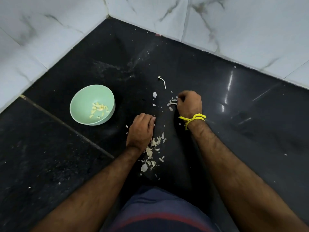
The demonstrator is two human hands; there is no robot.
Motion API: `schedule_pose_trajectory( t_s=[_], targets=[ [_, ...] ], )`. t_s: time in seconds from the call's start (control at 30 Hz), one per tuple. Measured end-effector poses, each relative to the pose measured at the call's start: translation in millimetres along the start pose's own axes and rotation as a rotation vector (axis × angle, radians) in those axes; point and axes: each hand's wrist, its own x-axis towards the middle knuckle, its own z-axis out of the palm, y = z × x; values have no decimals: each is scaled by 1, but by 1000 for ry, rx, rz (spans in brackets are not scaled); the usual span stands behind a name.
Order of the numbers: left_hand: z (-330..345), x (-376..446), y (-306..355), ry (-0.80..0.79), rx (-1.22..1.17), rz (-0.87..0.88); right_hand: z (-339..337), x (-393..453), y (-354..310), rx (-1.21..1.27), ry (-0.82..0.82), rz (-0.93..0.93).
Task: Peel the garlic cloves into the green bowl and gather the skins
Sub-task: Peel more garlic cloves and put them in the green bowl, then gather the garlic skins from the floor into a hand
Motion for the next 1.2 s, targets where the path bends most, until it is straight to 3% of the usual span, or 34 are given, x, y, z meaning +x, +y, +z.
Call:
schedule_pose_trajectory(
  t_s=[0.17, 0.3, 0.53, 0.8, 0.93, 1.2],
  targets=[
    [1, 1, 1, 7, -4, -8, 13, 8, -4, -233, -181, -107],
    [1, 0, 0, 15, -3, 0, 19, 8, -6, -300, -213, -142],
    [4, 0, -2, 22, -7, 4, 21, 0, -13, -184, -168, -135],
    [1, 0, -2, -2, -68, -15, 37, 47, -35, -94, -109, -255],
    [1, 1, -1, 1, -71, -9, 46, 74, -38, -111, -199, -172],
    [1, 0, -4, 1, -138, -32, 61, 26, -38, -45, -300, -396]
  ],
)
